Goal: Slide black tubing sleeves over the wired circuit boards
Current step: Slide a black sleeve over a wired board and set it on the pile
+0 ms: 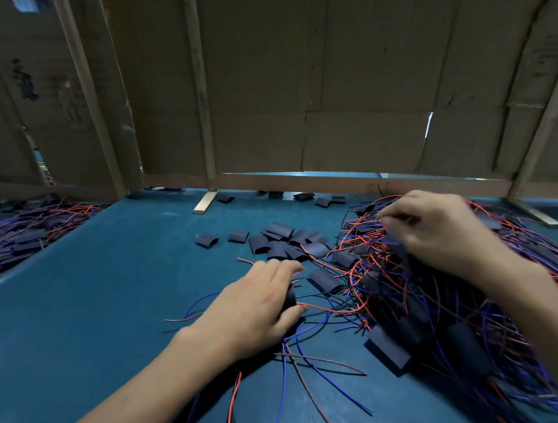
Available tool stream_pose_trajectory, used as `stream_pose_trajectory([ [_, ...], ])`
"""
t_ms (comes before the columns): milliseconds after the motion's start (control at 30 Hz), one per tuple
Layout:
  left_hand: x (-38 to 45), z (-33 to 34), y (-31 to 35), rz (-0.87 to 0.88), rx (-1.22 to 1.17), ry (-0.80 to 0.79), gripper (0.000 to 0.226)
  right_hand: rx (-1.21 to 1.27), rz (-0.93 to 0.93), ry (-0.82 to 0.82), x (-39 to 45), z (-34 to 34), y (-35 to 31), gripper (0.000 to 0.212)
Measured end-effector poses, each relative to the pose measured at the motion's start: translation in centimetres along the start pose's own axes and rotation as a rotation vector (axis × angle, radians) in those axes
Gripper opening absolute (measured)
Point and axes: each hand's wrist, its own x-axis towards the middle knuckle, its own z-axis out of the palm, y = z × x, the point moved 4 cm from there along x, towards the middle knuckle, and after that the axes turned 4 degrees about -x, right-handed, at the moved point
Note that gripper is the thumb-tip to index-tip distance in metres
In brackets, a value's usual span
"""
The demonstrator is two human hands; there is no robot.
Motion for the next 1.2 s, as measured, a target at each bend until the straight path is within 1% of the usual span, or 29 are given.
stream_pose_trajectory([
  [33, 0.0, 0.0, -0.1, 0.028, -0.047, -0.005, 0.058, 0.014, -0.077, -0.008, 0.0, 1.0, -1.3, 0.010],
  [67, -0.1, 0.0, -0.1, 0.044, -0.110, -0.019, 0.060, 0.008, -0.131, -0.058, 0.0, 2.2, -2.3, 0.010],
  [133, -0.2, -0.1, -0.3, 0.042, -0.255, -0.045, 0.057, -0.104, -0.171, -0.295, -0.4, 5.2, -3.5, 0.018],
  [167, -0.2, -0.3, -0.5, 0.039, -0.306, -0.041, 0.052, -0.192, -0.168, -0.422, -0.8, 6.6, -3.6, 0.022],
  [200, -0.2, -0.5, -0.7, 0.034, -0.332, -0.021, 0.045, -0.256, -0.158, -0.512, -1.3, 7.6, -3.5, 0.025],
  [233, -0.2, -0.8, -0.9, 0.026, -0.339, 0.013, 0.036, -0.284, -0.138, -0.568, -1.7, 8.2, -3.3, 0.029],
  [267, -0.1, -1.1, -1.3, 0.015, -0.325, 0.053, 0.029, -0.293, -0.110, -0.587, -2.0, 8.6, -3.1, 0.032],
  [333, -0.1, -1.7, -2.1, -0.015, -0.244, 0.113, 0.019, -0.325, -0.057, -0.587, -2.2, 9.1, -2.3, 0.037],
  [433, -0.4, -1.7, -3.6, -0.095, -0.140, 0.123, 0.015, -0.368, 0.042, -0.588, -2.3, 9.6, -1.2, 0.050],
  [467, -0.5, -1.5, -4.2, -0.130, -0.135, 0.111, 0.015, -0.386, 0.064, -0.593, -2.3, 9.9, -0.9, 0.049],
  [600, -0.8, -0.5, -5.4, -0.198, -0.145, 0.064, 0.016, -0.412, 0.064, -0.595, -2.1, 10.1, -0.7, 0.031],
  [700, -0.8, -0.1, -5.7, -0.213, -0.162, 0.071, 0.016, -0.390, 0.062, -0.554, -2.0, 9.5, -0.9, 0.032],
  [767, -0.8, 0.1, -5.7, -0.213, -0.161, 0.077, 0.017, -0.432, 0.060, -0.544, -2.0, 9.0, -0.9, 0.030],
  [900, -0.8, 0.1, -5.6, -0.211, -0.163, 0.083, 0.018, -0.456, 0.080, -0.620, -2.0, 8.8, -1.3, 0.028],
  [967, -0.8, 0.0, -5.6, -0.207, -0.160, 0.086, 0.018, -0.389, 0.096, -0.652, -1.8, 8.6, -1.6, 0.028],
  [1033, -0.8, 0.0, -5.5, -0.202, -0.157, 0.090, 0.018, -0.245, 0.129, -0.654, -1.5, 8.0, -1.9, 0.028],
  [1100, -0.8, 0.1, -5.6, -0.195, -0.151, 0.091, 0.018, -0.098, 0.146, -0.604, -1.2, 7.2, -2.2, 0.027],
  [1200, -0.7, 0.1, -5.7, -0.184, -0.152, 0.093, 0.019, 0.075, 0.161, -0.482, -1.0, 6.3, -2.4, 0.026],
])
